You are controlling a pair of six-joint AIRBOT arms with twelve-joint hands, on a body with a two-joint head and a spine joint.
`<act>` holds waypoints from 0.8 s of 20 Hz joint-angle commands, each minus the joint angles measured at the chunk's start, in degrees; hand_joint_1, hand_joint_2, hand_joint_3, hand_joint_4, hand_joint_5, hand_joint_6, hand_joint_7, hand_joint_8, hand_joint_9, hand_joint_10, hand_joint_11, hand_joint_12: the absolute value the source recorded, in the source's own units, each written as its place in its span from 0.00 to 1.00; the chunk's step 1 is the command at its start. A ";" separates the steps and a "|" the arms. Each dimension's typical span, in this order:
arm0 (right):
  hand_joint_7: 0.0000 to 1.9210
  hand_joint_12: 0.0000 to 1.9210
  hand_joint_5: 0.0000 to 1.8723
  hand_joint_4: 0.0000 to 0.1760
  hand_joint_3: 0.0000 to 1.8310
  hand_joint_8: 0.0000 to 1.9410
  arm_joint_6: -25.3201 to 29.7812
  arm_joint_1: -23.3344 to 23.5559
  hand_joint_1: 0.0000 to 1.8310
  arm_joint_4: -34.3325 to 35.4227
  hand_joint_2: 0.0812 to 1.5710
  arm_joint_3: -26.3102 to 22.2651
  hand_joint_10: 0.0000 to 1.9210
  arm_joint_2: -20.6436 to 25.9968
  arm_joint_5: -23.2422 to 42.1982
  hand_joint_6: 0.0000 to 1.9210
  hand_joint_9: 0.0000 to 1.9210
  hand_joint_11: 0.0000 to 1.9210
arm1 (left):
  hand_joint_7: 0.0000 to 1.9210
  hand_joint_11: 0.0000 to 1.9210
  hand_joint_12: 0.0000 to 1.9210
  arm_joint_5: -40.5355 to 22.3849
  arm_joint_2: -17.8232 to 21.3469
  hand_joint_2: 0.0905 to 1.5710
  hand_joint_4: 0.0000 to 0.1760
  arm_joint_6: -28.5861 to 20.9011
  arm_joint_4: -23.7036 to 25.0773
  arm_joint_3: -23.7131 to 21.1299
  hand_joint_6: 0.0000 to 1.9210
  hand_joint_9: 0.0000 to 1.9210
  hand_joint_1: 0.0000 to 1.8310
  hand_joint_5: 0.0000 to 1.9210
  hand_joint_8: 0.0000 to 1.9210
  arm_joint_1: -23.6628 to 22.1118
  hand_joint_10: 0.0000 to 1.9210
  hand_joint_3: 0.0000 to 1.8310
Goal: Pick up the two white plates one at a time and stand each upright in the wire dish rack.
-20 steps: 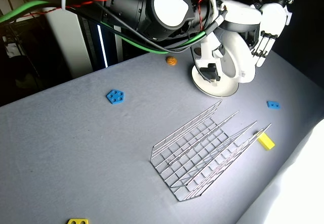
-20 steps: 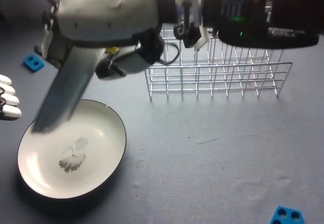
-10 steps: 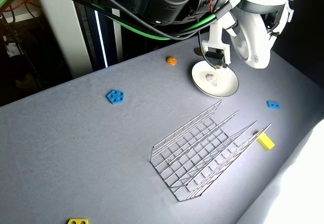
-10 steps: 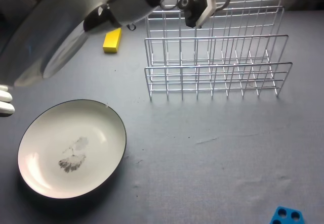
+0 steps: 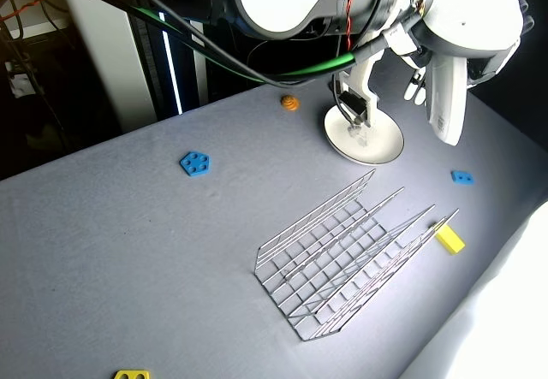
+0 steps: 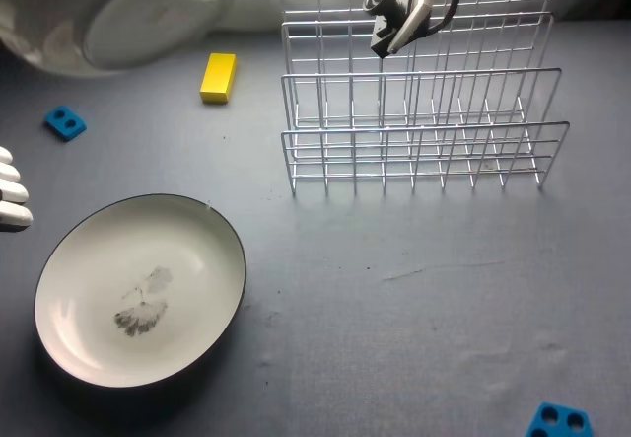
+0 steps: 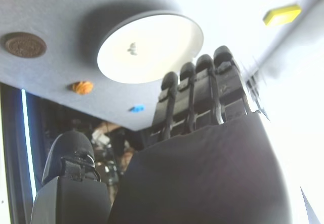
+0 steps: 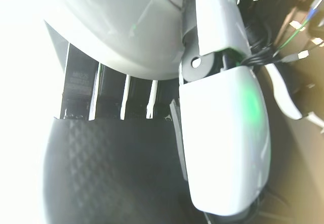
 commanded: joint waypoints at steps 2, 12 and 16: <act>0.57 0.65 0.50 0.00 0.00 0.40 0.11 1.08 0.76 4.56 0.67 -0.15 0.52 0.48 6.88 0.56 0.54 0.49 | 0.02 0.00 0.00 -1.98 -0.12 0.68 0.00 -0.37 -2.52 -0.15 0.00 0.01 0.00 0.03 0.00 -1.18 0.00 0.00; 0.58 0.67 0.53 0.00 0.00 0.36 2.25 -1.90 0.76 12.01 0.66 0.58 0.51 2.04 5.04 0.51 0.55 0.50 | 0.03 0.01 0.00 -1.99 -2.35 0.69 0.00 -1.75 -0.01 1.11 0.00 0.01 0.00 0.04 0.00 -3.87 0.00 0.00; 0.57 0.65 0.52 0.00 0.00 0.41 4.07 -1.36 0.76 16.34 0.66 0.59 0.50 2.89 2.93 0.50 0.55 0.51 | 0.02 0.00 0.00 -2.15 -3.32 0.68 0.00 -1.99 0.06 2.46 0.00 0.01 0.00 0.03 0.00 -4.20 0.00 0.00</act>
